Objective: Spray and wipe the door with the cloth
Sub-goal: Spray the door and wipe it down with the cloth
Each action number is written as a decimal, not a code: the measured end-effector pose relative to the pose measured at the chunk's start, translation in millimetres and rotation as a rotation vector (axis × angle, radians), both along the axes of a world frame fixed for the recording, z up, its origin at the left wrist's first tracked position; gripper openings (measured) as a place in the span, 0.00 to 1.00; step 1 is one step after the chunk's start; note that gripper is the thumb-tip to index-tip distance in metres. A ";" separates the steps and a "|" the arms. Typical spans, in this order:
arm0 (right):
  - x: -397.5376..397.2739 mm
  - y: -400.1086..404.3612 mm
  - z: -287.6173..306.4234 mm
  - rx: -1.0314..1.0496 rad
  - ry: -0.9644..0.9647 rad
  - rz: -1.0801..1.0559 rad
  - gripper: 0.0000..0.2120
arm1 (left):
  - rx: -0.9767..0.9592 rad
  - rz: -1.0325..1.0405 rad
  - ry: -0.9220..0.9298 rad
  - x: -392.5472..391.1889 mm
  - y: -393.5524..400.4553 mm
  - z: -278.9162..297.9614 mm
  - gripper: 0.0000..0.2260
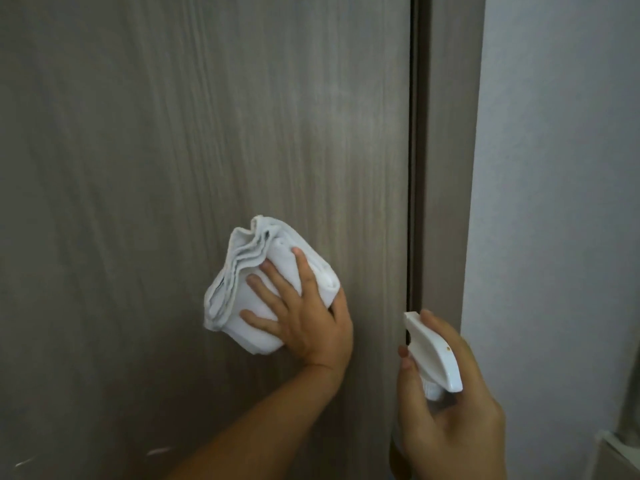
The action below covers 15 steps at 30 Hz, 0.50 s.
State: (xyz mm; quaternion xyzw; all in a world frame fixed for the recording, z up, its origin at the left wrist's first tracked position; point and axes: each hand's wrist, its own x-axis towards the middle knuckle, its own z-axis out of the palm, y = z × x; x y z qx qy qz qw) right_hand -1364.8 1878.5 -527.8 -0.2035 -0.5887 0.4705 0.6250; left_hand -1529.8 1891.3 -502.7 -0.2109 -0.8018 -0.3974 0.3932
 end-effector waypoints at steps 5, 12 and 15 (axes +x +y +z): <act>23.7 27.0 -12.8 0.046 -0.166 -0.087 0.22 | -0.206 -0.008 0.172 3.8 4.1 -13.8 0.42; 29.3 -10.6 6.0 0.219 -0.129 -0.291 0.27 | -0.410 -0.109 0.421 -6.8 -9.6 -21.7 0.40; 25.4 -15.9 9.9 0.228 -0.085 -0.296 0.24 | -0.474 -0.152 0.501 3.7 5.6 -17.8 0.40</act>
